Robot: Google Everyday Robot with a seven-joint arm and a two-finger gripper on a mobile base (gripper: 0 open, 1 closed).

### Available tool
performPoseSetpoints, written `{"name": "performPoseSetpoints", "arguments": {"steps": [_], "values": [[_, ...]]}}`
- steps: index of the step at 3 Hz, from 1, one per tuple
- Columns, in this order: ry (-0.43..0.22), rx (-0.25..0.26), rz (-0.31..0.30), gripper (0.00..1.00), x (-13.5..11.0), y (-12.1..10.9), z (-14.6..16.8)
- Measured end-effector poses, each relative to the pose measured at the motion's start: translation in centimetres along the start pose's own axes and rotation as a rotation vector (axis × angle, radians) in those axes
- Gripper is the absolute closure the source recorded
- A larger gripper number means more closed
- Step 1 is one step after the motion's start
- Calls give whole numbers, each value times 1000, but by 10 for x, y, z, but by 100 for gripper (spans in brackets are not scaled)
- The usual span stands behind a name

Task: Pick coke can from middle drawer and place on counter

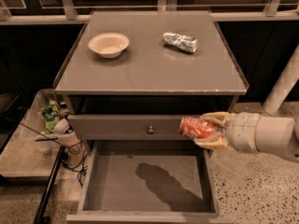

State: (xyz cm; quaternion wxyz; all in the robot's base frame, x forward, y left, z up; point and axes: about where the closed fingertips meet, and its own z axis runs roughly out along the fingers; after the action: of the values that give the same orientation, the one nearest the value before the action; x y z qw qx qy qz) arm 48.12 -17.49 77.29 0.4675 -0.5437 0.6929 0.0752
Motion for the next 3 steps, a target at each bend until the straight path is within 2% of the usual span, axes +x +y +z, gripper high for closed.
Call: {"name": "performPoseSetpoints", "arguments": {"steps": [1, 2, 3], "values": [[1, 54, -86, 100, -32, -35, -31], [-9, 102, -160, 100, -71, -84, -55], [-9, 102, -161, 100, -71, -84, -55]]}}
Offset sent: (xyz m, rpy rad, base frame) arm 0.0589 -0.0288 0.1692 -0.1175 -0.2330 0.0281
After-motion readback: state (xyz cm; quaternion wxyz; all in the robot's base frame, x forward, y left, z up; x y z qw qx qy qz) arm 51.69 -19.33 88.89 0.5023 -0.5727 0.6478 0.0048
